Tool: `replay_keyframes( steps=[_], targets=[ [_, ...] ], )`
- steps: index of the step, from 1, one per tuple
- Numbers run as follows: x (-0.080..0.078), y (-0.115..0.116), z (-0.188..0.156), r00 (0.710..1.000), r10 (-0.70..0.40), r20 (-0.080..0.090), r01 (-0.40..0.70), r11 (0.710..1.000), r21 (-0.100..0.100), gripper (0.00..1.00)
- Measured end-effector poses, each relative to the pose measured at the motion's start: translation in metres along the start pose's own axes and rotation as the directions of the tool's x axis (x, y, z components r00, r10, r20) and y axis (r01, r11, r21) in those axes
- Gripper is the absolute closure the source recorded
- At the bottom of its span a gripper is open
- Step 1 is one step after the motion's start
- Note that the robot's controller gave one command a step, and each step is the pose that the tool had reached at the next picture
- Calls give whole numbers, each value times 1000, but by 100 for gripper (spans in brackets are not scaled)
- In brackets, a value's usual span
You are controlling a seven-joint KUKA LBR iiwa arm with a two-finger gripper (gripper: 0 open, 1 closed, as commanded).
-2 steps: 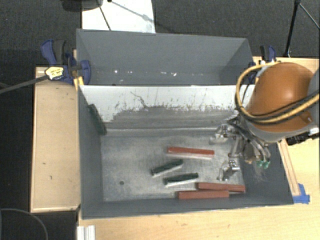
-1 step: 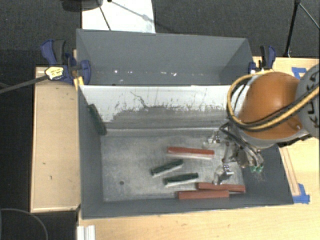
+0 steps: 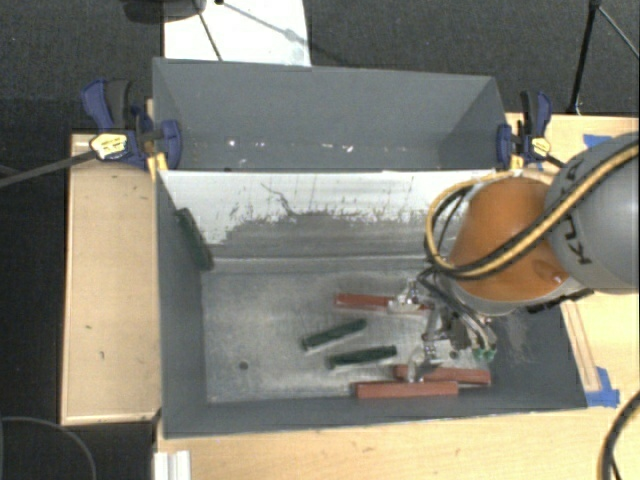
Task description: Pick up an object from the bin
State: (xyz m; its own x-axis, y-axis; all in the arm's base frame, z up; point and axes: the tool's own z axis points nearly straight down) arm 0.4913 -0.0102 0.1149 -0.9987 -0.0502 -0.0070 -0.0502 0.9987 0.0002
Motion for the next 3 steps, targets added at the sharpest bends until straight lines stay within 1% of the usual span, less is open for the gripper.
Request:
replay_keyframes(
  steps=[1, 2, 3],
  targets=[
    [1, 4, 19, 1000, 27, -6, -27, 1000, 1, 0],
    [7, -9, 13, 1000, 17, -1, -17, 1000, -1, 0],
    [-9, 73, 40, 1000, -14, 8, 14, 1000, -2, 100]
  ],
)
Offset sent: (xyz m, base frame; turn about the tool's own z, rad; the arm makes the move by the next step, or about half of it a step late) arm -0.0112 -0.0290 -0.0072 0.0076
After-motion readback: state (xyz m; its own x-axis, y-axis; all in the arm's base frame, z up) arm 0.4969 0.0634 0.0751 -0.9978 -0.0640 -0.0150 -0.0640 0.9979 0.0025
